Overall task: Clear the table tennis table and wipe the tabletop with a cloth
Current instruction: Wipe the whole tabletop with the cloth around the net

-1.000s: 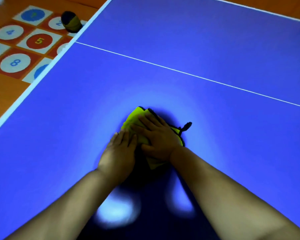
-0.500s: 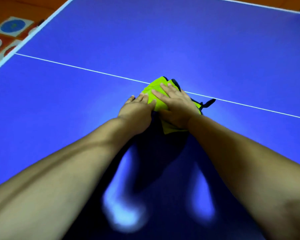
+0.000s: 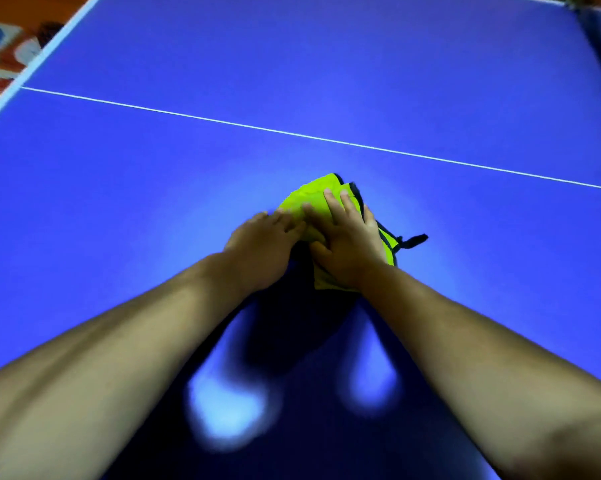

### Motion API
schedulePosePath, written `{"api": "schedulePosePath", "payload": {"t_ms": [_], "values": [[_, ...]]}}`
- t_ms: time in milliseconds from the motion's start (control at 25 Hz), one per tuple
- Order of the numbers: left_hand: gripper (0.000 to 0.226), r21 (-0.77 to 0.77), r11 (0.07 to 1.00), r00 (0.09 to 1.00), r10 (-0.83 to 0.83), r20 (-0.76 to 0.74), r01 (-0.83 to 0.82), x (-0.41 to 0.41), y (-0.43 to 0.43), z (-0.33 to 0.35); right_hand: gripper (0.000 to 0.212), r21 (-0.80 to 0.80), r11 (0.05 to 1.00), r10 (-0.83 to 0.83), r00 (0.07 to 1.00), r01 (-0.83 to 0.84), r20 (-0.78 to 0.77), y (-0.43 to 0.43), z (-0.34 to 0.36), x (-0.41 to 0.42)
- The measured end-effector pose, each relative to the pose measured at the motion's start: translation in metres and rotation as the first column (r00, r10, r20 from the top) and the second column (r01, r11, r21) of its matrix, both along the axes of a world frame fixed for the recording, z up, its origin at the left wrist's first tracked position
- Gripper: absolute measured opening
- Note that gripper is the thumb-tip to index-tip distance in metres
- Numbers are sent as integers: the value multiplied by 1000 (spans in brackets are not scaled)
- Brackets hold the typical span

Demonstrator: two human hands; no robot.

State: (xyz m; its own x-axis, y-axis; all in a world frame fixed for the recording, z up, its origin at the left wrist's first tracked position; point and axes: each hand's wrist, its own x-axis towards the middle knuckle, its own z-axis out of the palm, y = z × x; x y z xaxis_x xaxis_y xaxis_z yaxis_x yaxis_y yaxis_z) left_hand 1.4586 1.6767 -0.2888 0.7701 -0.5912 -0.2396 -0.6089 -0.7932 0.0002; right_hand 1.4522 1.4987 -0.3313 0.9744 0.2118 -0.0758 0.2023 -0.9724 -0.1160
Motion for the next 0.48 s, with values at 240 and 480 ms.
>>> {"api": "schedulePosePath", "payload": {"t_ms": [240, 480], "values": [[57, 96, 995, 996, 19, -91, -10, -133, 58, 15, 66, -18, 996, 90, 996, -90, 8, 56, 5, -126], [60, 164, 986, 984, 35, -172, -6, -276, 124, 31, 65, -20, 982, 190, 981, -189, 29, 122, 17, -262]]}}
